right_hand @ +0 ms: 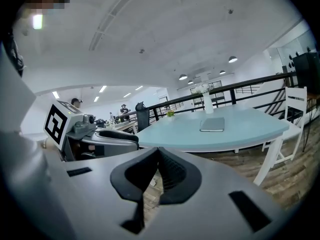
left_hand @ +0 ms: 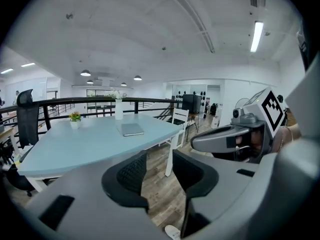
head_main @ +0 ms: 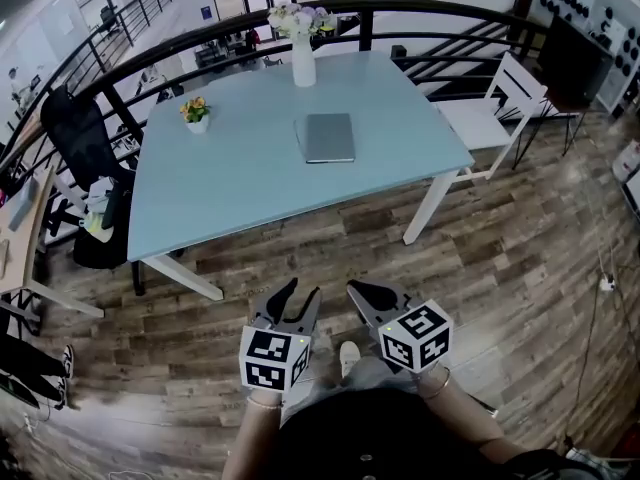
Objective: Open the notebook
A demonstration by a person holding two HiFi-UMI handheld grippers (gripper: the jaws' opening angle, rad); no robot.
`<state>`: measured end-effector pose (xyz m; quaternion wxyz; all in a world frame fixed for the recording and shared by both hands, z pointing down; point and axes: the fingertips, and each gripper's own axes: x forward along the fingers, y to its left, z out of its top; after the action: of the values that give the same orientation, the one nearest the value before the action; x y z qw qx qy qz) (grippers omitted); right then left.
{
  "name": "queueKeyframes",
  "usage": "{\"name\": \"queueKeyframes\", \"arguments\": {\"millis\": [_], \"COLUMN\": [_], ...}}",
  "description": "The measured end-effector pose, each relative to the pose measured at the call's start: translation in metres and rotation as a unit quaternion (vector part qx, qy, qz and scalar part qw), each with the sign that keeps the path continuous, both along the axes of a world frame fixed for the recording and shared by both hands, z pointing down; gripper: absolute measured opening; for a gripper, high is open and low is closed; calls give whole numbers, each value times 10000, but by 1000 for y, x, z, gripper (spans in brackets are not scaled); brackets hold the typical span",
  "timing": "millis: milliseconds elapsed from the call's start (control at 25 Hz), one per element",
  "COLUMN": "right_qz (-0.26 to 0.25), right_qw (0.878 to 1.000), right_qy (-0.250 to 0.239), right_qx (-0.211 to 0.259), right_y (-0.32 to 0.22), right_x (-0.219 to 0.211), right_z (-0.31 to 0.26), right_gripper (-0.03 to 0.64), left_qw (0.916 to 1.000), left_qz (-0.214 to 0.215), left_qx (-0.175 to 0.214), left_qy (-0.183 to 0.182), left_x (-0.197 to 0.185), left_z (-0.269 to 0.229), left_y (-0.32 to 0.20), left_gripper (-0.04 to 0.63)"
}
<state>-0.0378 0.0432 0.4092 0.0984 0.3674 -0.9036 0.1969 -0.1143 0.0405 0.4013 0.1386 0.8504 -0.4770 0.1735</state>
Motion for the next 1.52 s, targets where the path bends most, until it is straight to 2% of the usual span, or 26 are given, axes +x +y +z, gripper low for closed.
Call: {"name": "queueKeyframes", "arguments": {"millis": [160,400,720,1080,1520], "right_qz": [-51,-127,113,512,990], "right_qw": [10000,9997,9992,9975,9935], "right_qy": [-25,-117,-234,-236,-232], "right_qx": [-1,-155,-316,-422,-520], "right_y": [-35,-66,-91,-129,-210], "right_x": [9,15,37,54,53], "right_z": [5,15,24,38,44], "right_gripper": [8,8,8,8,8], "left_qw": [9999,9997,9993,9991,9969], "left_qz": [-144,-207,-211,122,580], "left_qx": [39,-117,-266,-370,-518], "left_qy": [-43,-99,-136,-142,-103], "left_x": [3,9,19,30,33], "left_z": [2,12,22,35,46], "left_y": [-38,-70,-95,-150,-241], "left_gripper": [161,160,166,170,173]}}
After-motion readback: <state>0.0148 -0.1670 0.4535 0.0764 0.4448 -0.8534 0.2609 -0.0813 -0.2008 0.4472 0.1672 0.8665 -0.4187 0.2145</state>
